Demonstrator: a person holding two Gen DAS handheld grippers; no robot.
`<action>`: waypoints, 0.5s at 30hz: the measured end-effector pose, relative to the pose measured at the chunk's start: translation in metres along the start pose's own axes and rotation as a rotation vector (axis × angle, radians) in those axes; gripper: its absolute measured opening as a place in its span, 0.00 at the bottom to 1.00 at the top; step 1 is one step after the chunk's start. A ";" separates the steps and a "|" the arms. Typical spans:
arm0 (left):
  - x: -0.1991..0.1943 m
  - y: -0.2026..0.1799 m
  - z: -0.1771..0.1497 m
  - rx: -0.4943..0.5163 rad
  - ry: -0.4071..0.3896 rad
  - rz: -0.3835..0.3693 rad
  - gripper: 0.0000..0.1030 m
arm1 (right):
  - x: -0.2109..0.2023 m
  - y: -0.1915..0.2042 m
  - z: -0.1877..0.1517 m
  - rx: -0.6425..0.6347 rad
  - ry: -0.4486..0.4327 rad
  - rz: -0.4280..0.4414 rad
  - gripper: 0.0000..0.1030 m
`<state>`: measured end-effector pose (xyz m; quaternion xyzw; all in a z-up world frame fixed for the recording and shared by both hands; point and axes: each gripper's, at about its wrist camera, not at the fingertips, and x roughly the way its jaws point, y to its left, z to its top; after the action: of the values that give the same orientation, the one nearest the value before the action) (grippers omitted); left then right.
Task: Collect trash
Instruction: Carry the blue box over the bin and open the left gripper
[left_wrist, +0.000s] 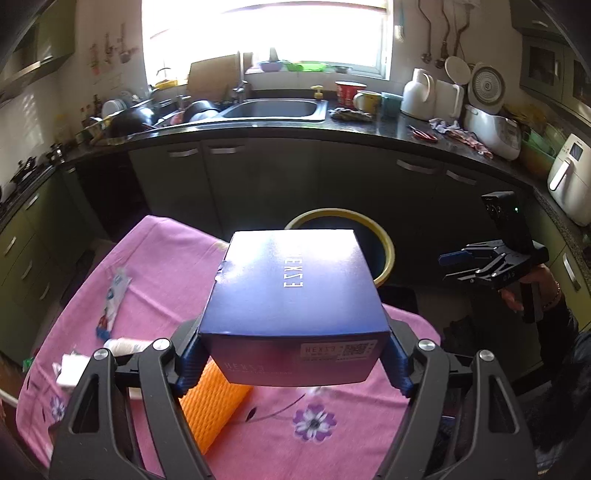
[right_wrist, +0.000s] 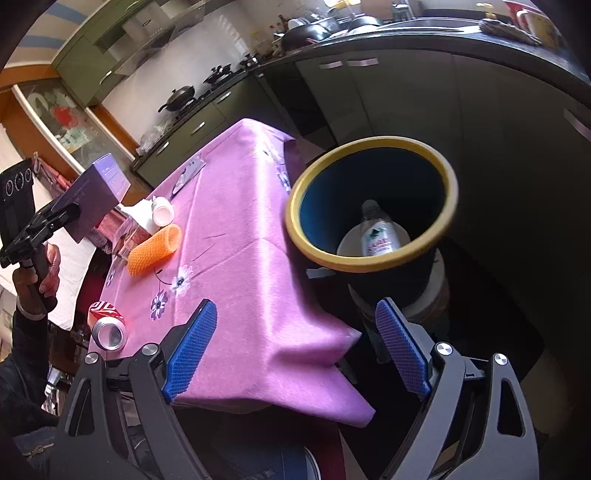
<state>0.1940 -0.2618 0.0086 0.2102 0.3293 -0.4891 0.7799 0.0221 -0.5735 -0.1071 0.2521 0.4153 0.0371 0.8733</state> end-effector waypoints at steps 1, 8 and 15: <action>0.013 -0.006 0.011 0.012 0.008 -0.023 0.71 | -0.005 -0.009 -0.003 0.019 -0.008 -0.003 0.84; 0.119 -0.041 0.072 0.019 0.100 -0.148 0.71 | -0.026 -0.062 -0.023 0.132 -0.038 -0.017 0.85; 0.221 -0.060 0.099 -0.010 0.221 -0.213 0.71 | -0.027 -0.094 -0.033 0.204 -0.043 -0.011 0.85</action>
<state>0.2379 -0.4903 -0.0818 0.2227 0.4357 -0.5415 0.6836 -0.0337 -0.6491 -0.1497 0.3379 0.3996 -0.0156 0.8520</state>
